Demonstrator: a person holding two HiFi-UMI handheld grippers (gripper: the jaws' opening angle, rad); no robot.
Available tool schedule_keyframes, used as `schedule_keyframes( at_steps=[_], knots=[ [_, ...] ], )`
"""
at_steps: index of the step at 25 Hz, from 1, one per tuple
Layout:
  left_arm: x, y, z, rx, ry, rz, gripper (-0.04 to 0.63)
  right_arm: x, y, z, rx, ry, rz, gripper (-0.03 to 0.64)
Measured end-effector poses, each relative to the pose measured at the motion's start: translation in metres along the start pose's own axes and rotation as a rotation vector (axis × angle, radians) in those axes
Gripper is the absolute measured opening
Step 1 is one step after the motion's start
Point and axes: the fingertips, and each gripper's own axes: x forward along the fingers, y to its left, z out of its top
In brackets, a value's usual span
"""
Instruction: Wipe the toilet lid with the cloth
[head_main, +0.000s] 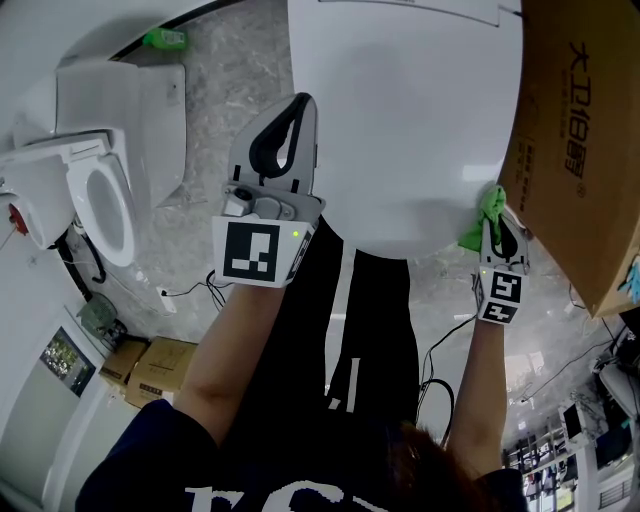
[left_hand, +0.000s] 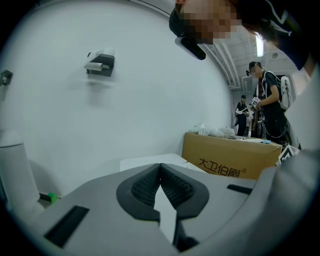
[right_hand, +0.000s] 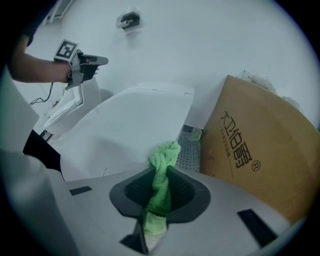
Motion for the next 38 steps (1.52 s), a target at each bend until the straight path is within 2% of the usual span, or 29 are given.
schedule_keyframes(
  at_steps=[2,3,8,12,15,20,24,27,30,33,38],
  knots=[
    [0.000,-0.003,-0.001,0.001,0.003,-0.005,0.020,-0.009,0.001,0.006,0.010,-0.033,0.010,0.081],
    [-0.001,-0.003,-0.001,0.001,0.003,-0.006,0.020,-0.015,0.010,0.014,0.011,-0.057,0.042,0.081],
    [-0.002,-0.004,-0.001,0.000,-0.003,-0.003,0.018,-0.032,0.106,0.050,0.031,-0.161,0.342,0.082],
    [-0.003,-0.003,-0.001,-0.001,-0.005,0.005,0.020,-0.027,0.194,0.043,0.029,-0.067,0.544,0.082],
    [-0.004,-0.003,-0.002,0.001,0.000,0.006,0.020,-0.014,0.237,0.026,-0.006,0.031,0.598,0.081],
    [-0.005,-0.002,-0.004,0.001,0.000,0.008,0.020,-0.008,0.242,0.015,-0.112,0.029,0.572,0.081],
    [-0.008,-0.003,-0.004,-0.003,0.000,0.007,0.018,-0.013,0.208,0.001,-0.142,0.046,0.516,0.081],
    [-0.008,-0.003,0.001,0.001,-0.007,0.007,0.020,-0.015,0.157,-0.011,-0.088,0.080,0.385,0.081],
    [-0.010,-0.007,0.014,-0.002,-0.029,0.016,0.018,-0.019,0.088,-0.016,0.081,0.083,0.209,0.081],
    [-0.015,-0.010,0.040,-0.025,-0.073,0.035,0.020,-0.038,0.030,0.017,0.209,-0.063,0.091,0.081],
    [-0.039,-0.009,0.108,-0.006,-0.123,0.060,0.020,-0.112,-0.012,0.140,0.256,-0.374,0.025,0.081]
  ],
)
